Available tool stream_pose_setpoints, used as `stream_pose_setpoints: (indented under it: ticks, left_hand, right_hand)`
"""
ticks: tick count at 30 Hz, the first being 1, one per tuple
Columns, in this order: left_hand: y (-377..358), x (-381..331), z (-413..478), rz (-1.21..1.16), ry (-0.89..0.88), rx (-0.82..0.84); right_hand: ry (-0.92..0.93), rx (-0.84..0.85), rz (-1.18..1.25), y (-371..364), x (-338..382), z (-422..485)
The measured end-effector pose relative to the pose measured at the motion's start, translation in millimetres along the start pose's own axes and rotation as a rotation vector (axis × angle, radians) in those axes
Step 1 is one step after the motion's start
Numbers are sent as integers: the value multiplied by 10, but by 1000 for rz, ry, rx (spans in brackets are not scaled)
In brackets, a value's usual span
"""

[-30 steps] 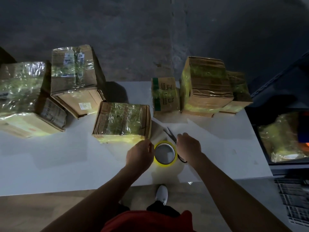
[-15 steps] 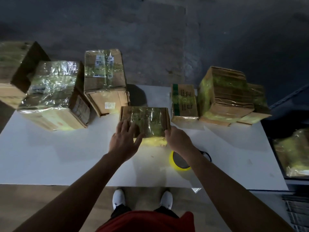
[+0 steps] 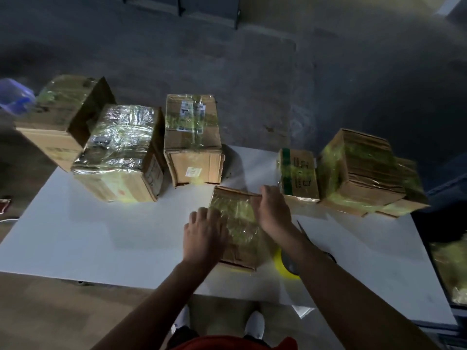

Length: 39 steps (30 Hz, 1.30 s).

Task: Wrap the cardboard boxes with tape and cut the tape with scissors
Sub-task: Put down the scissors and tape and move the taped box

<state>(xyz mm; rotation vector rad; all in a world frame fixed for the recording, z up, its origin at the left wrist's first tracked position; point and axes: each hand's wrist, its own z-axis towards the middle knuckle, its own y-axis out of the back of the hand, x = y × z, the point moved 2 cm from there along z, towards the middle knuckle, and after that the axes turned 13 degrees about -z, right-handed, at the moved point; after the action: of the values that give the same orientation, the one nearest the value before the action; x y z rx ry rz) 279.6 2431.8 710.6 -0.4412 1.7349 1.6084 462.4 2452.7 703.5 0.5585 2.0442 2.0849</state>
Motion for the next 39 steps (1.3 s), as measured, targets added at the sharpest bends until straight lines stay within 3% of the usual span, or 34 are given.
stream_pose_setpoints:
  ticks: [2,7,10,13,17,22,25,31,34,39]
  left_hand:
    - [11,99,158,-13,117,-12]
    - [-220,308,268,-240,391,177]
    - [-307,469,199,-403,517,235]
    - [-316,530,202,-493,583,260]
    - [-298,526,205,-553,693,232]
    - [-340,519,99,-635,750,196]
    - [-334,524,69,-683,748,250]
    - [-343,566,111,-803,831,335]
    - [-339,581,99,-854,835,303]
    - [-335,591,30,-952,840,205]
  right_hand:
    - [76,-98,-141,3,134,-222]
    - [213,-111,-177,-18,354,-644]
    - [65,33,-135,-70,180,-632]
    - [-160,133,89,-113,37,-627]
    - [-279,100,183,-143,96,-706]
    - [-250,16,65,-211,197,-794]
    - [-318,39,262,-229,240,-812]
    - [-453,318,648,-336,151,-729]
    - [-531,449,662,-387,79,-676]
    - [-450,336,584,-392,65,-649]
